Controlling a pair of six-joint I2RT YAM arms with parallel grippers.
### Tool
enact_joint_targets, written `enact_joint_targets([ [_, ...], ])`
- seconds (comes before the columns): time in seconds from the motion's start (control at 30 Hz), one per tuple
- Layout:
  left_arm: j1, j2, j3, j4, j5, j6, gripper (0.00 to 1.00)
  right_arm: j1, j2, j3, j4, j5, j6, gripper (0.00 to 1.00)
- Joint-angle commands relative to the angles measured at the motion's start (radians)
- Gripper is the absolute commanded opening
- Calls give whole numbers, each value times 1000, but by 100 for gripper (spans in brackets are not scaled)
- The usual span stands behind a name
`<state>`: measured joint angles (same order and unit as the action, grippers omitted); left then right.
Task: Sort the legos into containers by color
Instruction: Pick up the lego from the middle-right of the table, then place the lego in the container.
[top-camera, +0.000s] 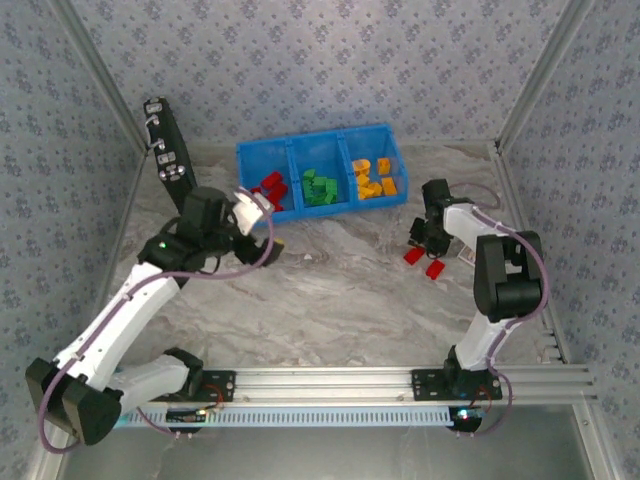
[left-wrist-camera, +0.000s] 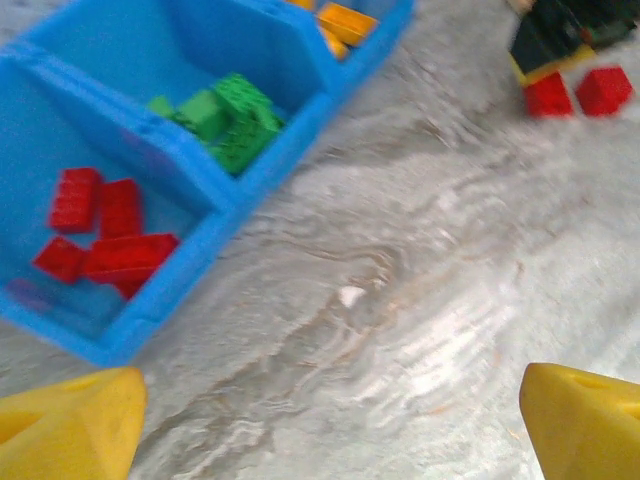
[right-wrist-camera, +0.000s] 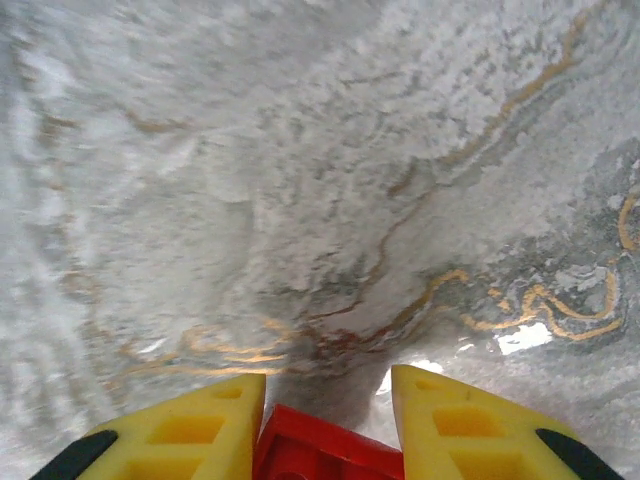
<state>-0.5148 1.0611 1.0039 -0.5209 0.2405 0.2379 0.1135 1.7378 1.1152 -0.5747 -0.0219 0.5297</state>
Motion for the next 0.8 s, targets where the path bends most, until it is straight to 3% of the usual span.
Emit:
enact_joint_targets([
  [0.0,-97,-24,-87,128,-16,100,96,34,-66,62,-1,-17,79,24],
  [0.17,-339,-14,-229,391,-233,278,95,157,-107,192,-63,51,161,22],
  [0.33,-468,11,-346,755,-390,289,95,284,-138,268,-49,56,227,21],
  [0.47,-490,80,-331,888,-426,286,93,358,-134,314,-38,27,264,21],
  [0.77,-497,223,-218,908,-467,179,87,445,-162,304,-31,28,317,21],
])
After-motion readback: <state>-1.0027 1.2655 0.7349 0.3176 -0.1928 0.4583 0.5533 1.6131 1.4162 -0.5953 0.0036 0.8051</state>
